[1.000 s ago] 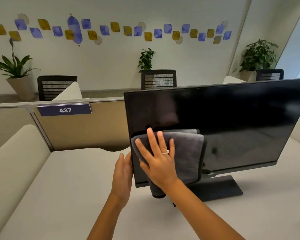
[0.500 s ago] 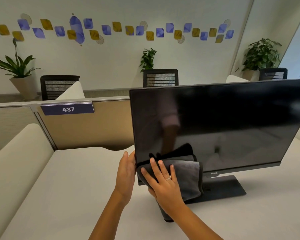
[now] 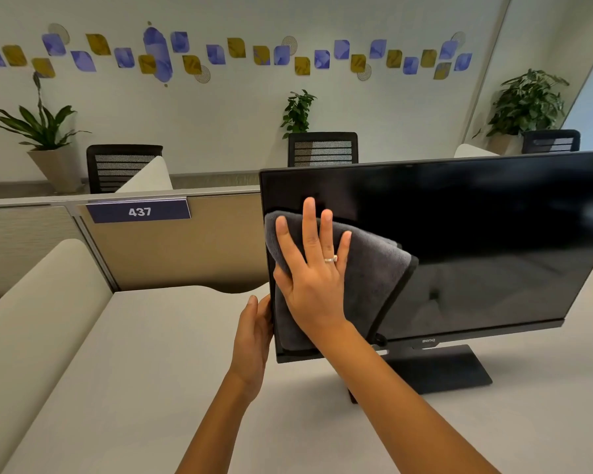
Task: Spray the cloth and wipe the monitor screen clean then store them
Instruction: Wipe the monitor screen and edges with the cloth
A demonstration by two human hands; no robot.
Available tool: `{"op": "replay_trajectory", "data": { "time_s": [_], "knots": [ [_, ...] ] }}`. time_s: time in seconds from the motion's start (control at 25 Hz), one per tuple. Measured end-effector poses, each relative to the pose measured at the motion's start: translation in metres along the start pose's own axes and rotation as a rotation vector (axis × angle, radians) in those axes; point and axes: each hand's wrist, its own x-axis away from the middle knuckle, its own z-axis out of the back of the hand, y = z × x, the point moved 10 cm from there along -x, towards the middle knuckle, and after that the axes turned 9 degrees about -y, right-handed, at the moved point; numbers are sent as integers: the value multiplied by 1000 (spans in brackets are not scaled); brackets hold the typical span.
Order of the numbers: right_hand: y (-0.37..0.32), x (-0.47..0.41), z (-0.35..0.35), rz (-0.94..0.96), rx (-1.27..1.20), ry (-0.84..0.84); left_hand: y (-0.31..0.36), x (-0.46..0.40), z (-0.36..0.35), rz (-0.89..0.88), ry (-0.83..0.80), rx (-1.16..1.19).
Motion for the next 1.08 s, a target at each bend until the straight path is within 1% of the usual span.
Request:
{"op": "replay_trajectory", "data": {
  "time_s": [0.12,0.24,0.4,0.52,0.64,0.8,0.96,1.08],
  "knots": [
    [0,-8,4,3,-8,22,-2,0,1,-1,1,25],
    [-4,6,-2,55,13,25,-4,1,3,2,7,13],
    [-3,60,-33,131,78,-77,3,3,-1,-34,-33,-55],
    [3,110,-58,183,144,-178,4,5,2,-49,16,-101],
    [8,127,-68,180,190,-219,4,6,2,-48,51,-130],
    [5,107,-58,142,139,-179,4,6,0,-29,40,-68],
    [-11,52,-34,86,51,-89,6,7,-2,-41,34,13],
    [-25,3,-11,84,26,-9,6,7,2,-23,100,22]
  ]
}}
